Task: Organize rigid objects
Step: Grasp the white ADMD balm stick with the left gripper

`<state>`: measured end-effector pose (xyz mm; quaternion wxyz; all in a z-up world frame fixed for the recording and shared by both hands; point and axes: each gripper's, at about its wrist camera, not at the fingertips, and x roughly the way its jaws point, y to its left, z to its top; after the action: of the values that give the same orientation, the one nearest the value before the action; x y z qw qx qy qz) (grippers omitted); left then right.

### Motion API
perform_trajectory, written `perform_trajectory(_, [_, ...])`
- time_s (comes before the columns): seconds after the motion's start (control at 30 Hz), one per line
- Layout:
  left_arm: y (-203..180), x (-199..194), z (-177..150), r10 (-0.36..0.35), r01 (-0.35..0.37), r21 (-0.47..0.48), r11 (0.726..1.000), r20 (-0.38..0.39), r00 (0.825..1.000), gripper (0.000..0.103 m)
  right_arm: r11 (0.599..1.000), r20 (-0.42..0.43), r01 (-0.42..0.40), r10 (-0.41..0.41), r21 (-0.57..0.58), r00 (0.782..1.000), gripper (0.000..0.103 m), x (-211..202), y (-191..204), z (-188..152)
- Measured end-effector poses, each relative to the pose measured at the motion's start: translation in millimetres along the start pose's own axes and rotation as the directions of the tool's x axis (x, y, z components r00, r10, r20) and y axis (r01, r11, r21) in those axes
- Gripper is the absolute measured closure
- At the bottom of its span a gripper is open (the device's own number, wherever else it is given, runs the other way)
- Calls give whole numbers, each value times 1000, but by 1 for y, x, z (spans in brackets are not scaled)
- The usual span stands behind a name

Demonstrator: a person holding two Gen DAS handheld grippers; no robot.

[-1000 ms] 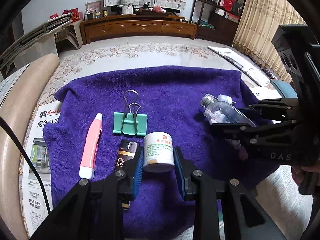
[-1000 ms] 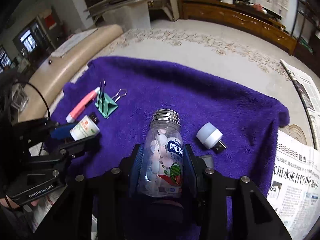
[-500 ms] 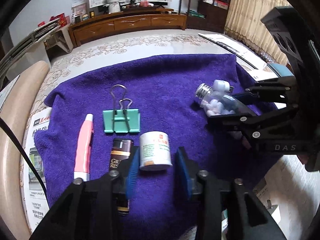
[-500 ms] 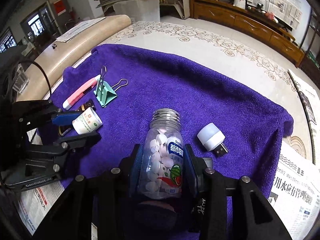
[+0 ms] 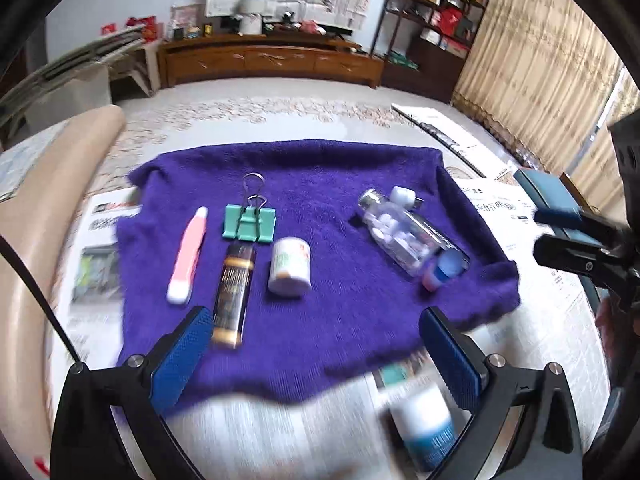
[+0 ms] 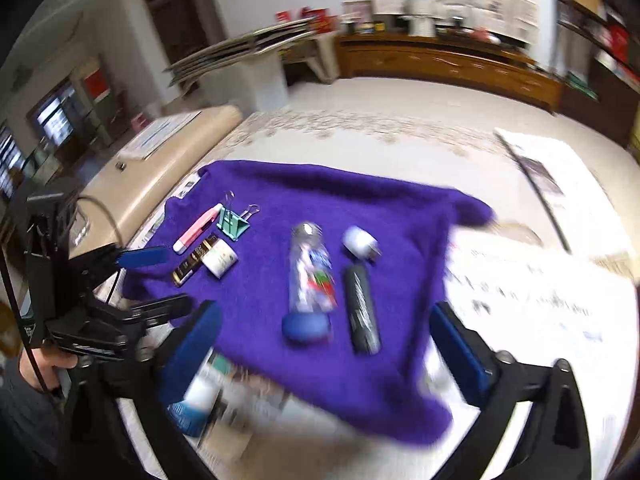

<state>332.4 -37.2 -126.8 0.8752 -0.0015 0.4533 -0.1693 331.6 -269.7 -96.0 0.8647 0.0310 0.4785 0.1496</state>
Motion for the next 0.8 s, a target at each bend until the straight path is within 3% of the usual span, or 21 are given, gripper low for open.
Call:
perform_trajectory(0.1, [-15,-16,-22,37,-37,-18,999,-1,999,0,997,-6,35,-35,61,999,0,-18,-9,-25])
perform_trajectory(0.2, [-28,-17,-46,8,-10,-49,999,-45,999,0,990,3,83,-84,117,996,0,-34,-19,-55])
perform_trajectory(0.37, [-48,-4,-73,43,-48,-72,996,-74,996,0,971,26,28,-35,239,999,0,-43,-45,-97])
perform_trajectory(0.53, [-56,8,-86,107,-115,-71,991,-101,989,0,971,18,38,-43,234,999,0,-42,-48,-101])
perform_trajectory(0.63, [-60,10,-88,151,-157,-65,985,-78,985,0,969,44,-9,-1,245,999,0,-50,-51,-101])
perform_trajectory(0.73, [-64,12,-90,164,-168,-55,984,-59,985,9,970,58,-29,16,242,998,0,-57,-48,-100])
perform_trajectory(0.8, [-68,11,-91,175,-176,-27,984,-41,984,24,971,63,-34,20,236,998,0,-59,-45,-99])
